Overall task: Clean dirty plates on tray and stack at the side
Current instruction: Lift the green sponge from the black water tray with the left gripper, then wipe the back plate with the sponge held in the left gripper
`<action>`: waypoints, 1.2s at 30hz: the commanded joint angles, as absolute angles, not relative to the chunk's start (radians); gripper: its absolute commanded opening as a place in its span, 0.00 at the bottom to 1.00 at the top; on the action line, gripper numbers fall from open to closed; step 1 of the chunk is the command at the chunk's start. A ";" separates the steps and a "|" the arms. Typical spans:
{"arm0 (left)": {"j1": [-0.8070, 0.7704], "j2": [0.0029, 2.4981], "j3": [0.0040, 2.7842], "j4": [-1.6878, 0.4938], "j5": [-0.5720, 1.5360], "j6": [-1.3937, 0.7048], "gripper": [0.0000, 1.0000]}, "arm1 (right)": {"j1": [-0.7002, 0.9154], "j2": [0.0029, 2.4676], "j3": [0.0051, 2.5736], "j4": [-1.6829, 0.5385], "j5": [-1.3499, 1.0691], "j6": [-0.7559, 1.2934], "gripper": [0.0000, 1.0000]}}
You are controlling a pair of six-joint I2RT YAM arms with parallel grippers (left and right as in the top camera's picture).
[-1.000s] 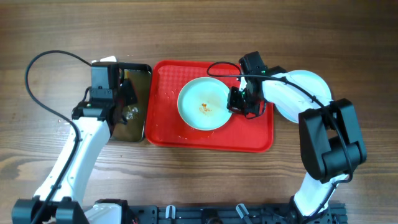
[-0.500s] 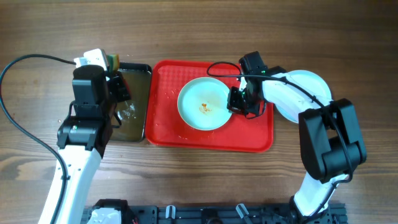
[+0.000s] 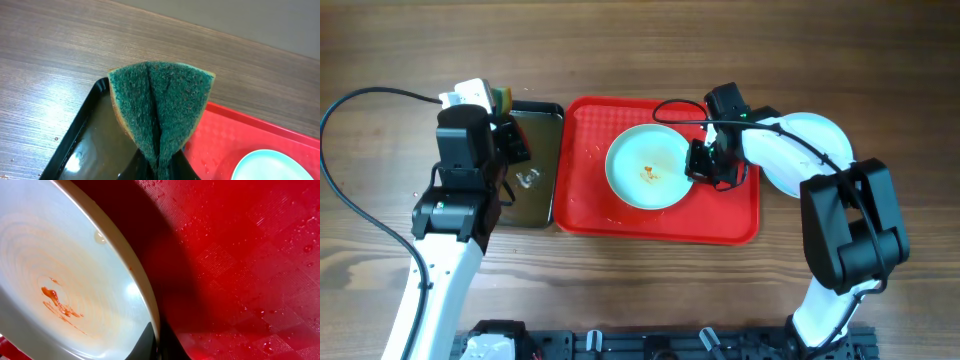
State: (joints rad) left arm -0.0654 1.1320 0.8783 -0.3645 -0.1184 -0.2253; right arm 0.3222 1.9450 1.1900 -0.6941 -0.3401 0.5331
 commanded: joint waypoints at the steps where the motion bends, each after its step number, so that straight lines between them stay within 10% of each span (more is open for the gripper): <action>1: -0.069 1.113 0.886 -0.355 -0.121 -0.213 0.06 | 0.324 1.970 1.182 -0.697 -0.312 0.524 0.04; 23: -0.070 1.540 0.886 -0.499 0.065 -0.225 0.04 | 0.324 1.970 1.182 -0.698 -0.312 0.523 0.04; 36: -0.117 1.528 0.886 -0.321 0.601 -0.251 0.04 | 0.324 1.970 1.182 -0.695 -0.312 0.524 0.04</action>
State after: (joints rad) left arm -0.0761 1.5391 0.8783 -0.3428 0.4736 -0.2230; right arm 0.3222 1.9450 1.1900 -0.6941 -0.3401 0.5331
